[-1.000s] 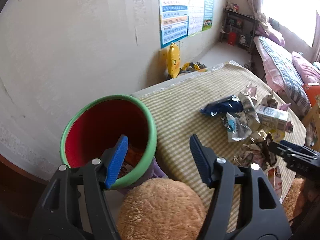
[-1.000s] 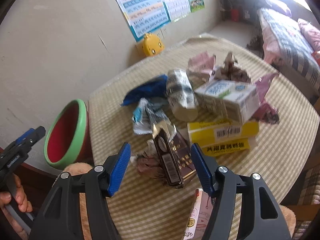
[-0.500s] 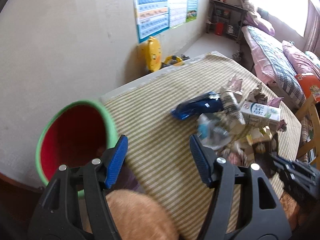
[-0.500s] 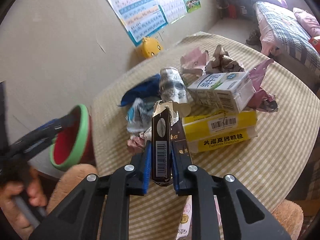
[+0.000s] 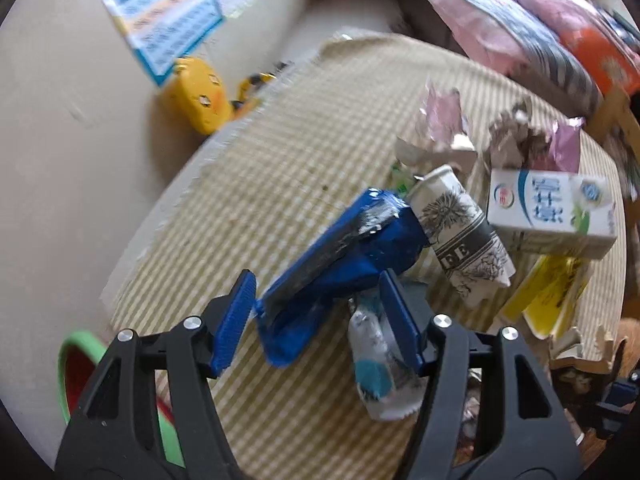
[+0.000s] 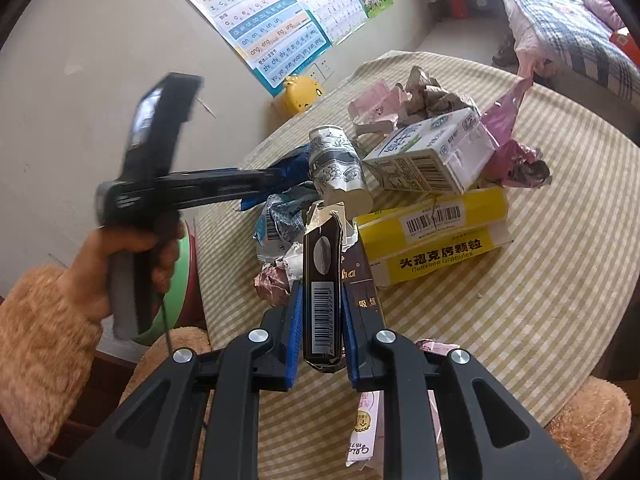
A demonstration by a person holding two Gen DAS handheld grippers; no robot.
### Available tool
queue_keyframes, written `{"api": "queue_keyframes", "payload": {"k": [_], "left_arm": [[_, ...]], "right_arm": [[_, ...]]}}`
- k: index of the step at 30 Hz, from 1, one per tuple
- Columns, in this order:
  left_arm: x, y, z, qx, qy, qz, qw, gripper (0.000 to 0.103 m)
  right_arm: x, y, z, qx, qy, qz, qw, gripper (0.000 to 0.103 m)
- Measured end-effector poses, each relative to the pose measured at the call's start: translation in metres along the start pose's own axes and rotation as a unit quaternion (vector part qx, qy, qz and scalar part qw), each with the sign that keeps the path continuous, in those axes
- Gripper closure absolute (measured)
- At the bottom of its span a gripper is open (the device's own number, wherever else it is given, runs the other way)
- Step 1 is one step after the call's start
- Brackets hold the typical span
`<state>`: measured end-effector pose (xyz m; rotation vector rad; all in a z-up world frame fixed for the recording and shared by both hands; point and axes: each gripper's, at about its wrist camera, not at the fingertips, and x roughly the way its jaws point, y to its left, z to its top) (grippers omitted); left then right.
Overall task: Collect trash
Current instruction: 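Grasp the dark coffee packet with the right tool while the left tool grasps the blue wrapper, then carry both packets over the red bucket and open both tools to drop them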
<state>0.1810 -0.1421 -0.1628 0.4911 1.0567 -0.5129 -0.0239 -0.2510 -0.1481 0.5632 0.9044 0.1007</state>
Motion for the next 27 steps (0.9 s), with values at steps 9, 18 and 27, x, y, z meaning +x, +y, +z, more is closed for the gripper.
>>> {"api": "queue_keyframes", "payload": {"k": [9,18,27], "left_arm": [[0.025,-0.003,0.010,0.008,0.028,-0.003,0.9996,0.058],[-0.001,0.019,-0.005,-0.080,0.010,-0.009,0.9967,0.086],[-0.084,0.039,-0.050,-0.165,-0.067,0.002,0.9840,0.091]], "right_arm": [[0.004,-0.008,0.001,0.008,0.003,0.019,1.000,0.086],[0.000,-0.005,0.000,0.003,-0.006,0.016,1.000,0.086],[-0.016,0.012,0.001,-0.016,-0.032,0.000,0.999,0.086]]}}
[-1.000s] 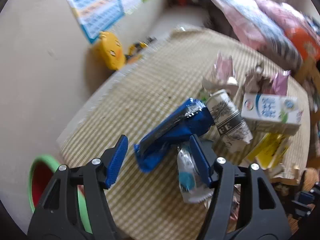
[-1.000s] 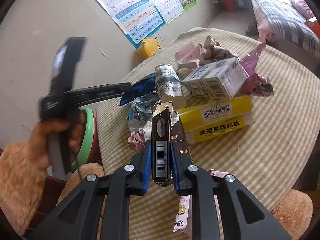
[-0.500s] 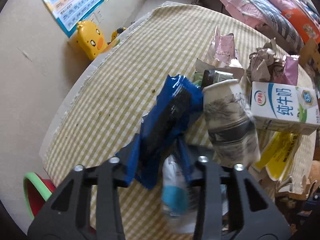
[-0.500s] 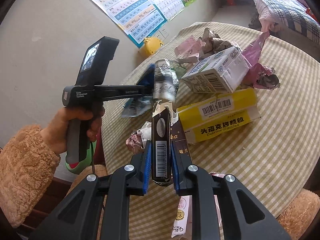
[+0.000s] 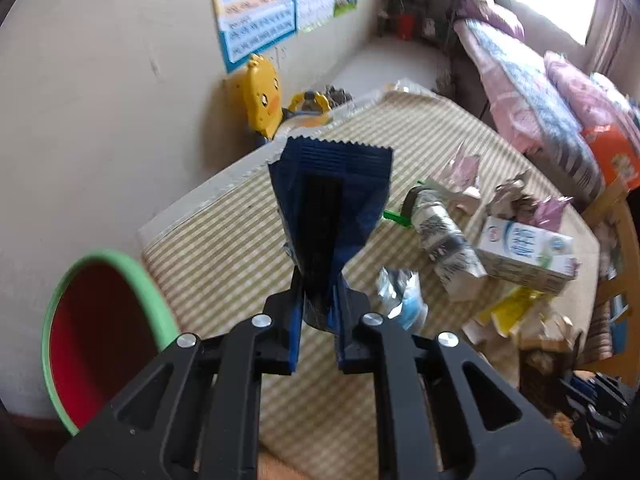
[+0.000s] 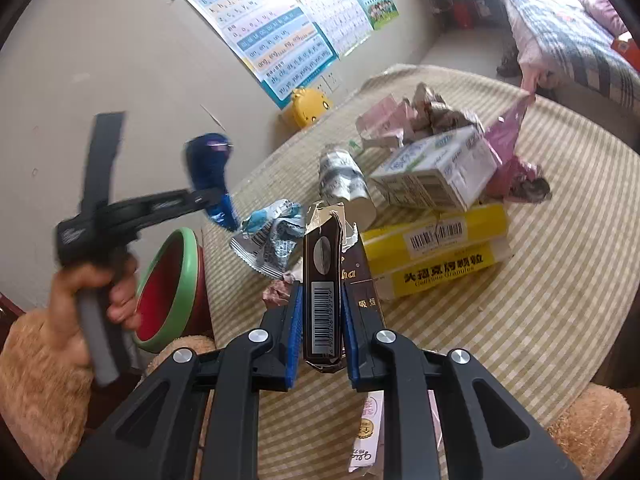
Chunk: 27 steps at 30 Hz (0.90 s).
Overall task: Collect trash
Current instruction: 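Carry both packets over the red bucket and open both tools to drop them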
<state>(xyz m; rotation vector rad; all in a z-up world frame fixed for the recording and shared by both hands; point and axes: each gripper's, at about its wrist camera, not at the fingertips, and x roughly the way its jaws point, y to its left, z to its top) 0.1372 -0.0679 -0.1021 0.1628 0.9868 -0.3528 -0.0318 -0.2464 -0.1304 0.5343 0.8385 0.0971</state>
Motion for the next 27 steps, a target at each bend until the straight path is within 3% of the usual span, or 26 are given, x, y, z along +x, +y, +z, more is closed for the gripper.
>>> {"api": "queue_keyframes", "payload": {"k": [7,13,16,27], "left_arm": [[-0.060,0.003,-0.038,-0.015,-0.045,0.003,0.9989,0.092],[-0.070,0.008,-0.064,-0.029,-0.012,-0.027,0.9991,0.092],[-0.077,0.011,-0.073,-0.035,-0.015,-0.022,0.9990,0.092],[-0.119,0.017,-0.066,-0.033,-0.094,0.017,0.9949,0.092]], "right_arm": [[-0.011,0.020,-0.001,-0.021,-0.011,-0.009,1.000,0.086],[-0.016,0.025,-0.004,-0.013,0.000,-0.015,1.000,0.086],[-0.022,0.030,-0.004,-0.013,-0.008,-0.018,1.000,0.086],[-0.052,0.070,0.011,-0.050,-0.062,0.000,0.997,0.086]]}}
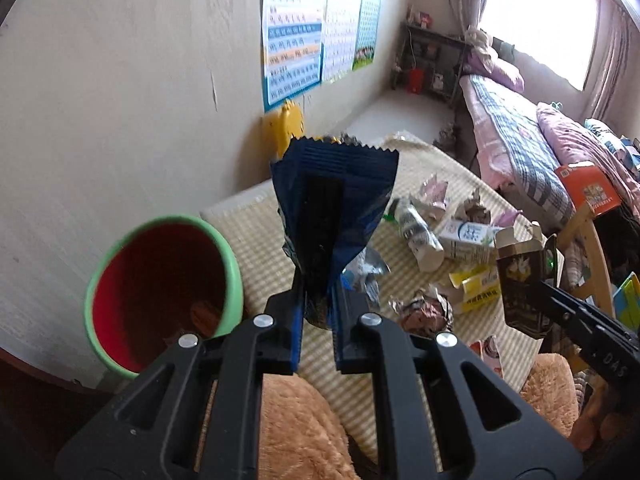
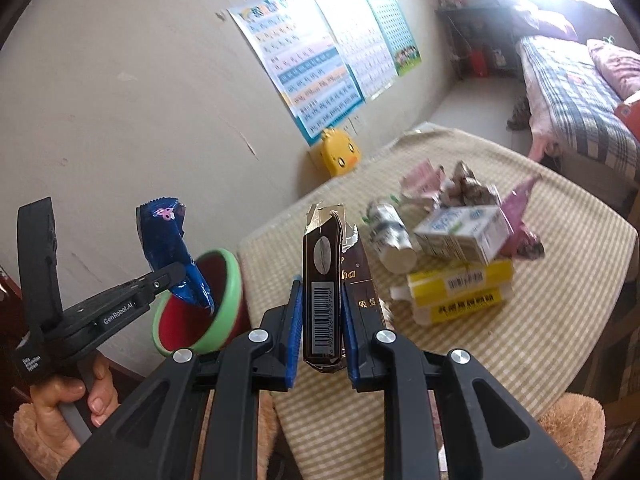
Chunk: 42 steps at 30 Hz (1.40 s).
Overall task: Collect trash
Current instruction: 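Carry both packets over the red bucket and open both tools to drop them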
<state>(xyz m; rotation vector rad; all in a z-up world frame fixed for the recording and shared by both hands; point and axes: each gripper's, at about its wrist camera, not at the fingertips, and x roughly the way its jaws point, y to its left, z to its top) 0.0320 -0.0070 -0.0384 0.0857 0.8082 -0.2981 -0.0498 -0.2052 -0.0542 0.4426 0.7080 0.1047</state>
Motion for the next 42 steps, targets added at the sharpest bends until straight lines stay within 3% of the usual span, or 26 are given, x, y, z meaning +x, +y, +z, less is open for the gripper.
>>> {"api": "queue_keyframes", "payload": {"k": [14,31,42], "left_arm": [[-0.019,0.022,0.002,-0.011,-0.032,0.028,0.9990,0.092],[-0.012,0.061,-0.004,-0.048,-0.026,0.051,0.9972,0.092],[-0.009,0.094,-0.013,-0.070,-0.022,0.093,0.9930,0.092]], "right_arm": [[0.002,0.048,0.020,-0.034,-0.019,0.036,0.999,0.086],[0.030,0.092,0.020,-0.070,0.008,0.057,0.996,0.086],[0.061,0.116,0.017,-0.081,0.038,0.078,0.993,0.085]]}}
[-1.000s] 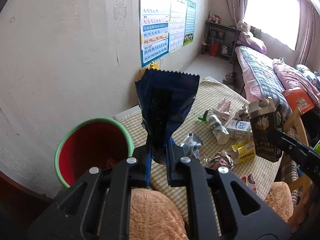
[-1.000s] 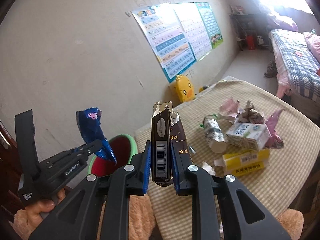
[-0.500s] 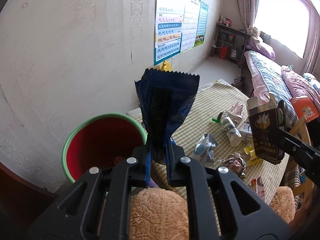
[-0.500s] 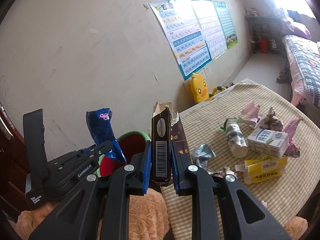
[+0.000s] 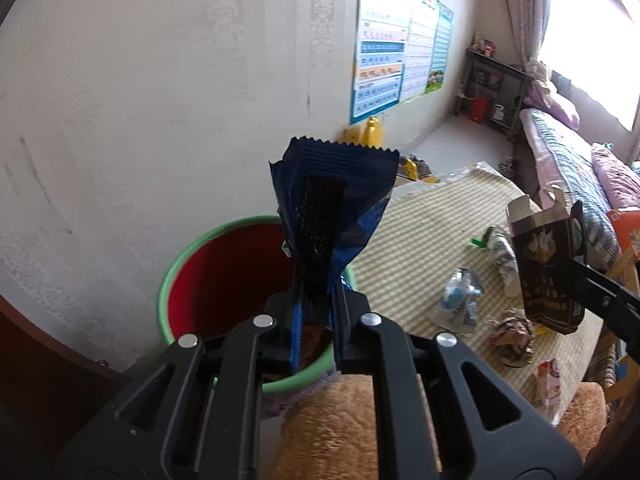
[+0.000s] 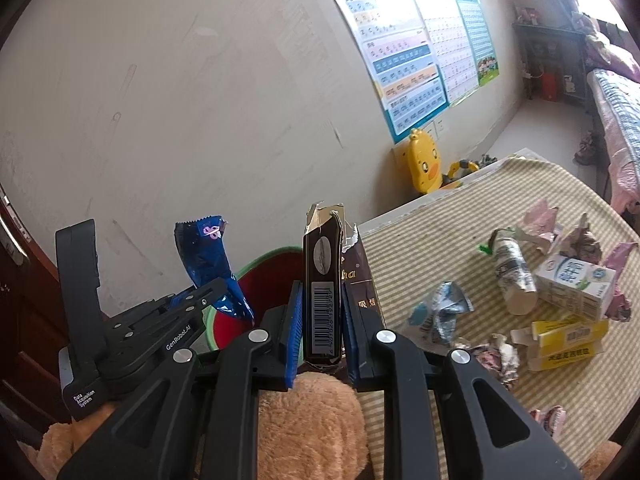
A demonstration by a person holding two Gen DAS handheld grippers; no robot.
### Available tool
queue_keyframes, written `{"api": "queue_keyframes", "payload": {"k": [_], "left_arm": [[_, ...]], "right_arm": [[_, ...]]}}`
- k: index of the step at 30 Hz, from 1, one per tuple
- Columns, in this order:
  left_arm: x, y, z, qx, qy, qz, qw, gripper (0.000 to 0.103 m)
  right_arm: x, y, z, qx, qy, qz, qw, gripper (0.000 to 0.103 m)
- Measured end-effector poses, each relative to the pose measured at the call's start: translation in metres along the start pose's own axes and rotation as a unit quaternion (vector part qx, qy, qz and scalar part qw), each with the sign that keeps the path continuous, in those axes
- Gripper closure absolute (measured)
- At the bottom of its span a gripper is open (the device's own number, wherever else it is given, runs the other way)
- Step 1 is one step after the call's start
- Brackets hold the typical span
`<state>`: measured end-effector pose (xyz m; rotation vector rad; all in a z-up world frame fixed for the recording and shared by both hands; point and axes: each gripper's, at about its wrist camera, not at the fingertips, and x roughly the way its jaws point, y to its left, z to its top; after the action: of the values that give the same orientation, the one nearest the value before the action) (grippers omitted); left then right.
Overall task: Collect trash
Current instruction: 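Carry both packets over the red bucket and open both tools to drop them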
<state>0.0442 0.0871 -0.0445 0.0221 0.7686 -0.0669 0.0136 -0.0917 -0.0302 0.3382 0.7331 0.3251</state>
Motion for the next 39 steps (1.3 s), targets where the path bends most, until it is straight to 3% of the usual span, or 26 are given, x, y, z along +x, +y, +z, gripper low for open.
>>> {"api": "queue_keyframes", "payload": {"k": [24,39], "left_arm": [[0.030,0.070,-0.012,-0.054,0.033,0.038,0.9972,0.092],[0.055,0.092,-0.027,-0.079,0.067,0.044,0.9937,0.092]], "right_arm": [[0.077,0.044,0.012,-0.021,0.055,0.045,0.997,0.085],[0.121,0.059,0.009,-0.032,0.095,0.061,0.993,0.085]]}}
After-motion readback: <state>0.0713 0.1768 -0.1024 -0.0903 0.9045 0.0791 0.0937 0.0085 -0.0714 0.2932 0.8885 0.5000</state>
